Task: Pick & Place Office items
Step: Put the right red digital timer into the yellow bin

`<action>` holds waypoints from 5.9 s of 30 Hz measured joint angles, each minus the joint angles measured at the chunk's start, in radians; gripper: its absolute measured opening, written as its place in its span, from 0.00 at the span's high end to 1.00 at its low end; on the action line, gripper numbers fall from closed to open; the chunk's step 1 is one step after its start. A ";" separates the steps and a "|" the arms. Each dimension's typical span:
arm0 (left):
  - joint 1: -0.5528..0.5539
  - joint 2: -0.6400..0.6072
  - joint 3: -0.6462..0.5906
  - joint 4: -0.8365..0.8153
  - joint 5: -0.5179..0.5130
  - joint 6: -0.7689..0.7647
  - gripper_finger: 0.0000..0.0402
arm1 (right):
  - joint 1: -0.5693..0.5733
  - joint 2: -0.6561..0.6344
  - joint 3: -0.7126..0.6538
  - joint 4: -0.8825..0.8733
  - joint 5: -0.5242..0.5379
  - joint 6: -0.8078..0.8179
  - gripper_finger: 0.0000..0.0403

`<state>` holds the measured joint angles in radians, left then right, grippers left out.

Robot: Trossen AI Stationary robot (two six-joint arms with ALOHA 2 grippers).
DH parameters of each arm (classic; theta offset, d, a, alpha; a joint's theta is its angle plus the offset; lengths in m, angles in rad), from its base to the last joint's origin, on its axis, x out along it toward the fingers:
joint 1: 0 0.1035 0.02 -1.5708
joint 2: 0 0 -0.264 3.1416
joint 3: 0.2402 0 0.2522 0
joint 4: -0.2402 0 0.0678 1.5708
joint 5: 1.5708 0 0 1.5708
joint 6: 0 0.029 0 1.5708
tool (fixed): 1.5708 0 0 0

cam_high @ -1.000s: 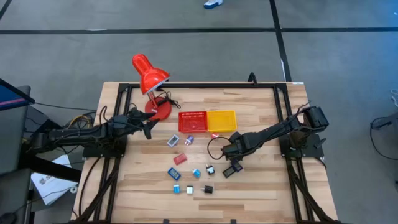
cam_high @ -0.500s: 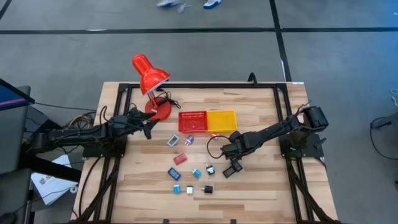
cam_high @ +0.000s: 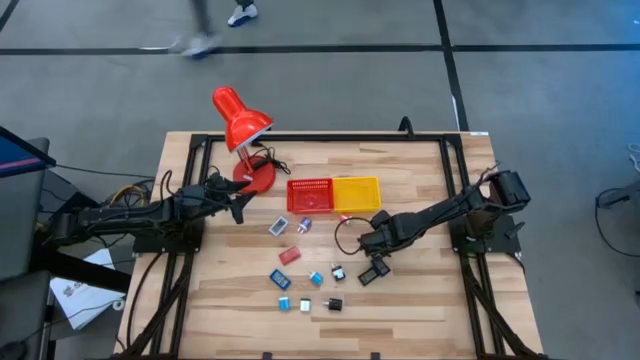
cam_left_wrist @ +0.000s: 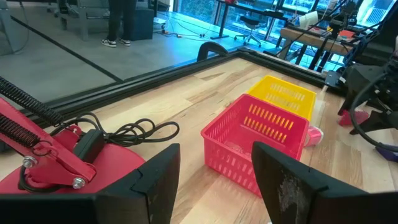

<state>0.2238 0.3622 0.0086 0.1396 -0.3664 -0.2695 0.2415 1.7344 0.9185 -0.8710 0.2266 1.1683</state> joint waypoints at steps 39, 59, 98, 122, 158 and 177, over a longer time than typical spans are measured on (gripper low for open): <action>0.000 0.000 0.000 0.000 0.000 0.000 0.51 | -0.034 0.004 -0.004 0.042 -0.093 -0.135 0.82; 0.000 0.000 0.000 0.004 0.000 0.000 0.51 | -0.221 -0.229 0.141 -0.016 -0.102 -0.278 0.85; 0.000 0.000 0.000 0.002 0.000 0.000 0.51 | -0.490 0.061 0.157 0.381 -0.016 -0.283 0.85; 0.000 0.000 0.000 0.002 0.000 0.000 0.51 | -0.491 0.071 0.157 0.379 -0.016 -0.312 0.76; 0.000 0.000 0.000 0.002 0.000 0.000 0.51 | -0.493 0.071 0.157 0.380 -0.012 -0.437 0.59; 0.000 0.000 0.000 0.003 0.000 0.000 0.51 | -0.492 0.069 0.337 0.194 -0.028 -0.768 0.46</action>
<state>0.2240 0.3620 0.0082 0.1424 -0.3664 -0.2699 -0.2508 1.8034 1.2556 -0.6768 0.1991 0.3998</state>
